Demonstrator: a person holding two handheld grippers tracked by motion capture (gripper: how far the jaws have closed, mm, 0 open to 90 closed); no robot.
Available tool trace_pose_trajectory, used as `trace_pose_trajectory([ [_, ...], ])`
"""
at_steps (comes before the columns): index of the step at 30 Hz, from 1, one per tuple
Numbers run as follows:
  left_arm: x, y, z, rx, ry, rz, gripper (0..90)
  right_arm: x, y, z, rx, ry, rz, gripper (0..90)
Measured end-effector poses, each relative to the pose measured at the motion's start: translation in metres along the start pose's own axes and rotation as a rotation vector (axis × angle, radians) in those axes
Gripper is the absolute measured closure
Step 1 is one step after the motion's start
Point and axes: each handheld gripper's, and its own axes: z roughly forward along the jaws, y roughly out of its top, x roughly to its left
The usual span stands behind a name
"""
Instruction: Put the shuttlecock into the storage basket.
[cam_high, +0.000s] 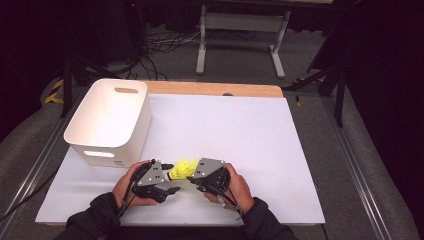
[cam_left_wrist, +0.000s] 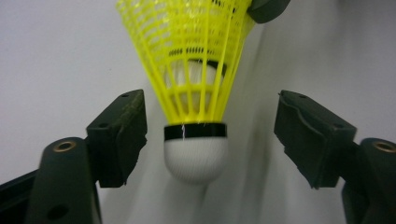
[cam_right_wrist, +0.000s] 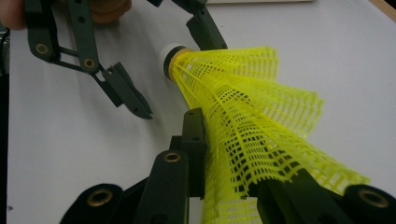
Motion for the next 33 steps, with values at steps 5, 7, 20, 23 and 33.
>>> trace_pose_trajectory([
  [5,0.000,0.005,0.009,0.016,0.001,0.013,32.6,0.001,0.000,0.003,0.013,0.018,0.004,77.8],
  [7,0.001,0.006,0.011,0.011,0.009,0.009,34.4,0.001,0.000,0.003,0.015,0.026,0.001,77.9],
  [20,0.002,0.010,0.017,0.012,-0.012,-0.005,43.4,0.006,0.009,0.008,0.031,0.091,-0.019,75.7],
  [23,0.002,0.010,0.017,0.006,-0.015,-0.008,43.8,0.005,0.011,0.009,0.036,0.108,-0.015,74.4],
  [33,0.004,0.009,0.016,-0.033,-0.014,-0.026,50.6,0.002,0.014,0.008,0.011,0.142,0.019,64.2],
])
